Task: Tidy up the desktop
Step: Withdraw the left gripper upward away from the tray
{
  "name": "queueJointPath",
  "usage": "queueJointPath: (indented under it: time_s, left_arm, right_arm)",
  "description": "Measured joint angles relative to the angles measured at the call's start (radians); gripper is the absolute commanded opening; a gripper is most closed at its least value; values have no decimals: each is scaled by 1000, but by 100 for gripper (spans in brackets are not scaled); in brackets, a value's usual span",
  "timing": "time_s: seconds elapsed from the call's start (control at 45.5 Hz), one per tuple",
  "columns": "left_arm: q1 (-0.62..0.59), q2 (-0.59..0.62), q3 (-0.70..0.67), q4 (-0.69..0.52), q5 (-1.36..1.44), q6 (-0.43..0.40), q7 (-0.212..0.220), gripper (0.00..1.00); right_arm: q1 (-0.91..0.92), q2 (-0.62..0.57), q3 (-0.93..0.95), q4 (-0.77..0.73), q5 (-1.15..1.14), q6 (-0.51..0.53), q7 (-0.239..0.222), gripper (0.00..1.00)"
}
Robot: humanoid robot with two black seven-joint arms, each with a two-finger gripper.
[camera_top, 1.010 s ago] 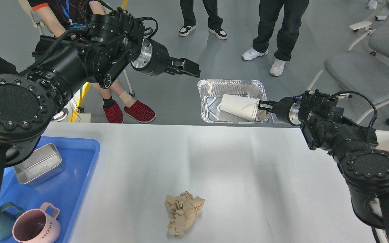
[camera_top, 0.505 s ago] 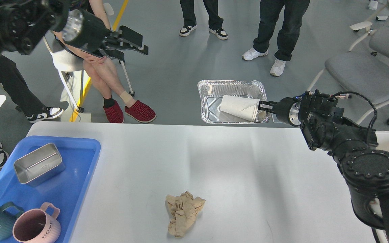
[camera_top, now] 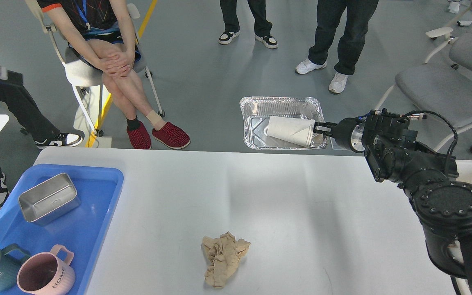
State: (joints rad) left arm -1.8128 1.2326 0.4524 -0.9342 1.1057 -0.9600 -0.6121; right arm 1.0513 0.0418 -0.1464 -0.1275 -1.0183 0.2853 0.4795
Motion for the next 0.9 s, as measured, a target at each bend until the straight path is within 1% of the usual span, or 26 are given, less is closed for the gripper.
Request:
queueJointPath:
  time_s: [0.066, 0.176, 0.22, 0.351, 0.439, 0.593, 0.703, 0.9]
  left_arm:
    - [-37, 74, -2, -31, 24, 0, 0, 96]
    - [-76, 124, -3, -50, 36, 0, -2, 97]
    - [-82, 131, -4, -51, 37, 0, -8, 97]
    - [-87, 128, -14, -52, 37, 0, -45, 97]
    - [-85, 116, -19, -53, 37, 0, -52, 97]
    - [-77, 68, -22, -53, 35, 0, -53, 97]
    - [-58, 6, -22, -53, 33, 0, -53, 97]
    - [27, -211, -29, -54, 26, 0, -49, 96]
  right_arm:
    - [0, 2, -1, 0, 0, 0, -1, 0]
    - [0, 11, -1, -1, 0, -2, -1, 0]
    - [0, 15, -2, -2, 0, -2, -1, 0]
    - [0, 18, -2, -5, 0, -3, -2, 0]
    - [2, 18, -2, -5, 0, -3, -2, 0]
    - [2, 17, -1, -5, 0, -3, -2, 0]
    - [2, 18, -1, -5, 0, -4, -2, 0]
    - [8, 30, -2, -7, 0, -5, -5, 0]
